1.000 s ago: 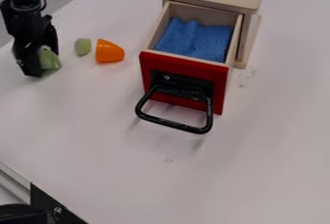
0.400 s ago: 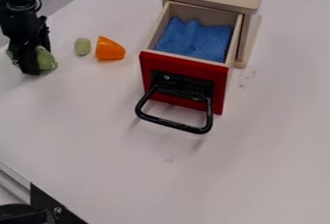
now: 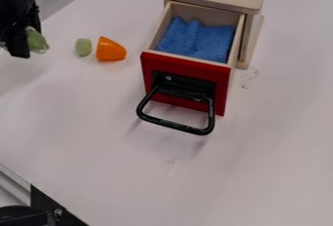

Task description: Moved the green toy to the left bottom of the drawer

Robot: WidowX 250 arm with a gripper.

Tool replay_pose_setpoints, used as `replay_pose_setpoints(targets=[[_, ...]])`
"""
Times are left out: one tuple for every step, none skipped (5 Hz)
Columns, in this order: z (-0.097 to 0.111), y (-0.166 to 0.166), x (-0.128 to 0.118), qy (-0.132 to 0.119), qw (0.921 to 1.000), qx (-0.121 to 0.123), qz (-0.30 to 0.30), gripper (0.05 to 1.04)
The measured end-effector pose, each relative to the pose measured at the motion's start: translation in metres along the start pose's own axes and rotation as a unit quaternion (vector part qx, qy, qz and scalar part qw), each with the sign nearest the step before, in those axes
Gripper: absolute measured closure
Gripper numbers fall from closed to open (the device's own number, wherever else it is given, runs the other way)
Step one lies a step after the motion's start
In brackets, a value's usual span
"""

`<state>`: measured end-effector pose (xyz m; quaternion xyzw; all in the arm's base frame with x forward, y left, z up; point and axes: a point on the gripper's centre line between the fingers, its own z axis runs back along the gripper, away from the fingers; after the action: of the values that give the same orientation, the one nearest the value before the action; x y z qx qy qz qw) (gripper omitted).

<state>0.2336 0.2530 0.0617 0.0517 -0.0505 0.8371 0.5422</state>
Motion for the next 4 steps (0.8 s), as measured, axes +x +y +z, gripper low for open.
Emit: replay_pose_setpoints(targets=[[0.024,0.012,-0.007,0.007,0.9997,-0.023,0.001,0.514],[0.031,0.032,-0.024,0.018,0.999,-0.041,0.001,0.514],[0.029,0.049,-0.052,0.014,0.9982,-0.054,-0.023,0.514],[0.025,0.062,-0.065,0.014,0.9977,-0.054,-0.039,0.514]])
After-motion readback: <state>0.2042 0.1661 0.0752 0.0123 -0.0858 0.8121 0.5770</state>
